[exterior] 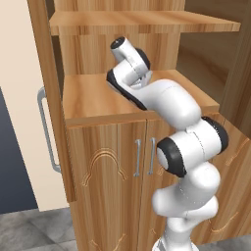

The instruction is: Retrieve the tupperware from the cabinet, then place the raw meat into the tupperware to avoid contamination.

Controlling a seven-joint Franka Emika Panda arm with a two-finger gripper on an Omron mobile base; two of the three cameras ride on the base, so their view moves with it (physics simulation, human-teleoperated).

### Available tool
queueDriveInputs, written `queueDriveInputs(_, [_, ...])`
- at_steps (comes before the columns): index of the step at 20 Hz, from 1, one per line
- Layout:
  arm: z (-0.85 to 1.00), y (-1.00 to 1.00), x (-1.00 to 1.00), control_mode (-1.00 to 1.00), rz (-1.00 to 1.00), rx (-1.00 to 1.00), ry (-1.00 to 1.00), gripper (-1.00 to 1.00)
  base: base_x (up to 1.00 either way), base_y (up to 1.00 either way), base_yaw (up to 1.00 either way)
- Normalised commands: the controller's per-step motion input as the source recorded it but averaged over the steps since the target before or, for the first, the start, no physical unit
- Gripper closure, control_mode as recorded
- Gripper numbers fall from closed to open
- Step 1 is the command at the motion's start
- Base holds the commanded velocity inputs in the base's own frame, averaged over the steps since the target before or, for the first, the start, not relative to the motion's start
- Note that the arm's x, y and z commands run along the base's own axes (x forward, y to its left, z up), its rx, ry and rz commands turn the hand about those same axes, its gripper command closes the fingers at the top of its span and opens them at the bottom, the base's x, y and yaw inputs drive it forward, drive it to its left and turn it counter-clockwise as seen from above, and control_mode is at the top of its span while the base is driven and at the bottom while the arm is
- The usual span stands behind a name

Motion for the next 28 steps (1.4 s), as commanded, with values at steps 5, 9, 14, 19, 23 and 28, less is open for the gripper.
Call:
queueDriveInputs(5, [-0.18,-0.03,0.31,-1.00,-0.02,-0.01,-0.03,-1.00,0.00,0.00,0.00])
queueDriveInputs(9, [-0.20,0.00,0.28,-1.00,-0.01,0.00,-0.04,-1.00,0.00,0.00,0.00])
queueDriveInputs(14, [-0.21,0.00,0.25,-1.00,0.00,0.00,-0.01,-1.00,0.00,0.00,0.00])
queueDriveInputs(19, [-0.30,-0.15,0.22,-1.00,-0.02,0.01,0.01,-1.00,0.00,0.00,0.00])
queueDriveInputs(23, [-0.14,-0.15,0.41,-1.00,-0.01,0.03,0.04,-1.00,0.00,0.00,0.00])
queueDriveInputs(28, [0.05,-0.01,0.48,-1.00,0.00,0.04,0.07,-1.00,0.00,0.00,0.00])
